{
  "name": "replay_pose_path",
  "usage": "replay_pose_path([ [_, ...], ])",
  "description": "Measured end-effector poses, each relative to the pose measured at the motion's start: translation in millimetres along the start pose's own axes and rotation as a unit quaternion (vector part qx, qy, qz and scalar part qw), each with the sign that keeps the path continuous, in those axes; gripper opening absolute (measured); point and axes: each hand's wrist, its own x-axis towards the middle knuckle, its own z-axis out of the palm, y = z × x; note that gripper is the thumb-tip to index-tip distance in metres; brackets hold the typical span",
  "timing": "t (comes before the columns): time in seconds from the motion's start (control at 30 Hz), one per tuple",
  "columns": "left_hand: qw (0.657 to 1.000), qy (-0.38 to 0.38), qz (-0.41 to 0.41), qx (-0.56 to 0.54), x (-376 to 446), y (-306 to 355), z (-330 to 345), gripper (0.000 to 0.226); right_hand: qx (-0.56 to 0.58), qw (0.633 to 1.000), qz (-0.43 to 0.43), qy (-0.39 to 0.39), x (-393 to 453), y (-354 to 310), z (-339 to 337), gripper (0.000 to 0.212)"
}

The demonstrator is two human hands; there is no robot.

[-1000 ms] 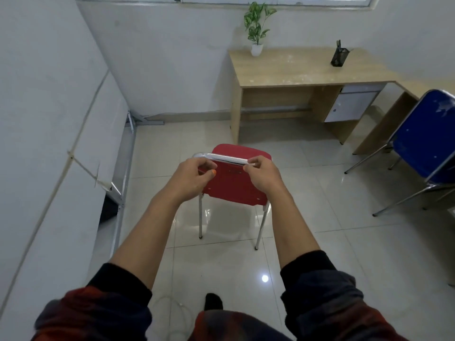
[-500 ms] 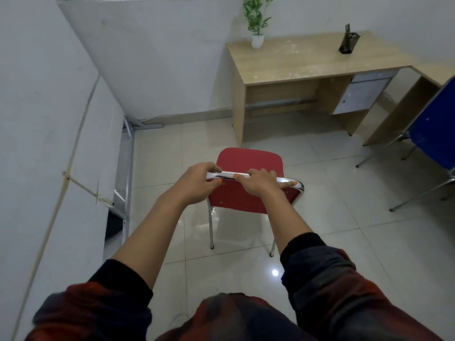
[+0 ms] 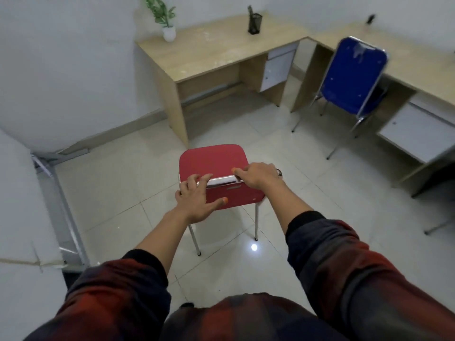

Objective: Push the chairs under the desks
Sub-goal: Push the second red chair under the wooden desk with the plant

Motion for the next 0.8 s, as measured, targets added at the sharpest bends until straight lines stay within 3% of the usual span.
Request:
replay_pose_path([
  [0.17, 0.996, -0.072, 0.044, 0.004, 1.1, -14.8, -12.4, 0.082, 0.010, 0.998, 0.059, 0.014, -11.4, -11.1, 6.9, 0.060],
  [0.47, 0.985, -0.100, 0.136, 0.027, -0.6, -45.5, -17.4, 0.073, 0.034, 0.988, 0.141, 0.056, -46.5, -29.0, 35.5, 0.058],
  [0.67, 0.984, -0.091, 0.150, 0.025, 0.9, -48.6, -19.3, 0.068, 0.041, 0.989, 0.130, 0.056, -48.2, -31.0, 36.4, 0.057],
  [0.8, 0.987, -0.068, 0.140, 0.042, 9.2, -53.0, -22.9, 0.067, 0.064, 0.992, 0.096, 0.061, -41.3, -22.8, 35.4, 0.067],
])
